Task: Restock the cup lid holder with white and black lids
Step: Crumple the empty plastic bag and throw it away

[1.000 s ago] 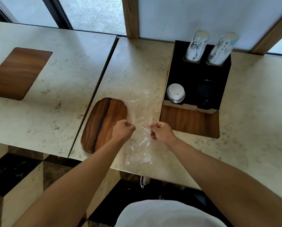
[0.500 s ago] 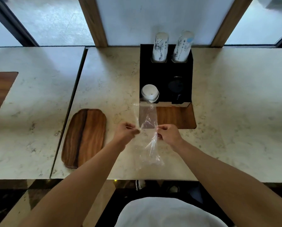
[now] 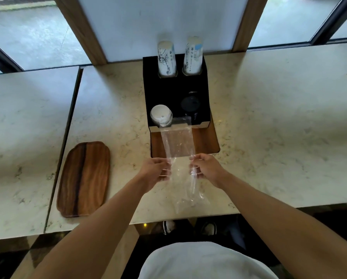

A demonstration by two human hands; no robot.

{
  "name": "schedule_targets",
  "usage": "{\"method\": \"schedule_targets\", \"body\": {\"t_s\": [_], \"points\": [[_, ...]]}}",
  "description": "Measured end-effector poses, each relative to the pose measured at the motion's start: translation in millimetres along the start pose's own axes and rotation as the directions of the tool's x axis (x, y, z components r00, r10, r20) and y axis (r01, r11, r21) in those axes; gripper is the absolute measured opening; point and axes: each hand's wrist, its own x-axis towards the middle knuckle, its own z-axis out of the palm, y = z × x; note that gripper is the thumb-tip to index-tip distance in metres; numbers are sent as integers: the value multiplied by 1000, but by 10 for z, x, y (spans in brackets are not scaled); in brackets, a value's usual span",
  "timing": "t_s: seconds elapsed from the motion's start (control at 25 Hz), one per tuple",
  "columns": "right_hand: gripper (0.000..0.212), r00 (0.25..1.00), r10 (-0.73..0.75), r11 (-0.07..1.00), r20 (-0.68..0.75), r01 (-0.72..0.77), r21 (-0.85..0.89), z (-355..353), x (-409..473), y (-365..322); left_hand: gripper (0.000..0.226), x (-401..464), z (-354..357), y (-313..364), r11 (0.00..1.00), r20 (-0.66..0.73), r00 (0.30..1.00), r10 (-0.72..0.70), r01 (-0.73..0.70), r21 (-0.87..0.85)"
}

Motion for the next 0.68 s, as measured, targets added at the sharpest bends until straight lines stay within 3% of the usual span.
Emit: {"method": "schedule_targets", "body": {"t_s": [0.24, 0.48, 0.68], "points": [[18, 993, -10, 1000, 120, 7, 26, -148, -94, 24, 22, -49, 117, 87, 999, 12, 999, -30, 30, -13], [31, 992, -71, 969, 100, 45, 245, -218, -129, 31, 28, -90, 136, 77, 994, 101, 995, -21, 32, -104], [21, 992, -78, 895, 101, 25, 445, -205, -131, -21, 29, -96, 132, 87, 975, 100, 995, 0, 22, -220]]}}
